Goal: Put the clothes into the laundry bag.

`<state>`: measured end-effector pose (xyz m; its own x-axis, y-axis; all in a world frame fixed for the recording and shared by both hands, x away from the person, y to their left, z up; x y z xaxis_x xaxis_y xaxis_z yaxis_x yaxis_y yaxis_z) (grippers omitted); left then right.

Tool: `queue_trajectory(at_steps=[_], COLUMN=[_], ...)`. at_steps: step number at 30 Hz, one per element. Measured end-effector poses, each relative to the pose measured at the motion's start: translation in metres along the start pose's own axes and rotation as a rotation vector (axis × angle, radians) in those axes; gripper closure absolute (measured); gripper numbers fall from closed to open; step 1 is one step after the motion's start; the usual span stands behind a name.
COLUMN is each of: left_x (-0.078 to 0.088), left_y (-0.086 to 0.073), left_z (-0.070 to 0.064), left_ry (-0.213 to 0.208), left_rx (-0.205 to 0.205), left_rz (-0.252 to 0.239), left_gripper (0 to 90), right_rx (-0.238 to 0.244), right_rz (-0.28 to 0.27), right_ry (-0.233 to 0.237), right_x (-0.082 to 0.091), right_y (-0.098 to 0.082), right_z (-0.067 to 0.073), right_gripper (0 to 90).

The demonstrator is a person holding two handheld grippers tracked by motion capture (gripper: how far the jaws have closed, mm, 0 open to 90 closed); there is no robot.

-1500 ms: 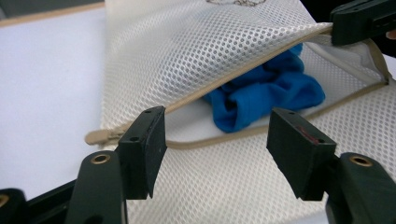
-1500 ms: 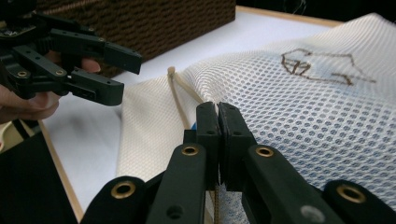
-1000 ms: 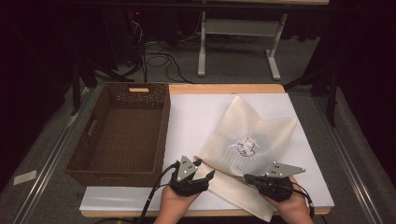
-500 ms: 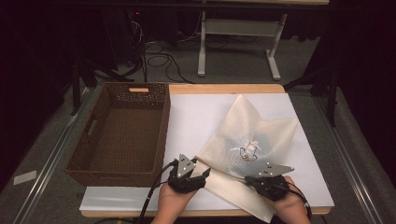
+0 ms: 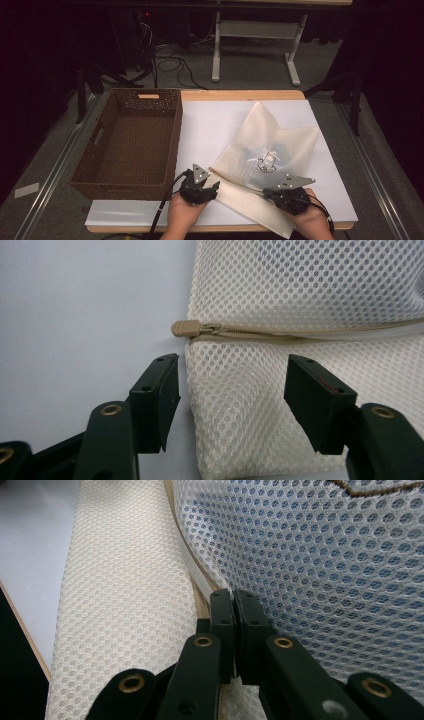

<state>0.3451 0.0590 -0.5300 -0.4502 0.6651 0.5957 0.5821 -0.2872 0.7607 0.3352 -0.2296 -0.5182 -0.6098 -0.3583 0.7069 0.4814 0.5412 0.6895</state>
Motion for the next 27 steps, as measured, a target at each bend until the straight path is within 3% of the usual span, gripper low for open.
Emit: queue_trajectory(at_steps=[9, 15, 27], left_x=[-0.0032, -0.0009, -0.0014], left_y=[-0.0025, -0.0036, -0.0036], left_z=[0.0038, 0.0072, 0.0033], left_ry=[-0.028, -0.047, -0.035], left_rx=[0.029, 0.057, 0.018], left_rz=[0.03, 0.01, 0.037], left_gripper=[45.4, 54.4, 81.1], right_rx=[0.003, 0.002, 0.005], right_rz=[-0.001, -0.003, -0.002], right_ry=[0.001, 0.001, 0.0], right_x=[-0.0001, -0.0001, -0.0001], right_y=[-0.0001, -0.0003, -0.0003], right_z=[-0.0002, 0.0, -0.0003], right_gripper=[89.1, 89.1, 89.1])
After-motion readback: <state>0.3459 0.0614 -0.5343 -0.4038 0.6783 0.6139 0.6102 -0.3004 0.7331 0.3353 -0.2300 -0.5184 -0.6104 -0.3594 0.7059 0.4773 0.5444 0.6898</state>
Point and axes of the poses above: each handheld gripper's, and its own axes: x roughly backward along the jaws, y roughly out of its top, z roughly to its left, the point moved 2 cm from there along -x, roughly forward along the jaws, and after that the axes turned 15 degrees about -y, right-handed, at the moved point
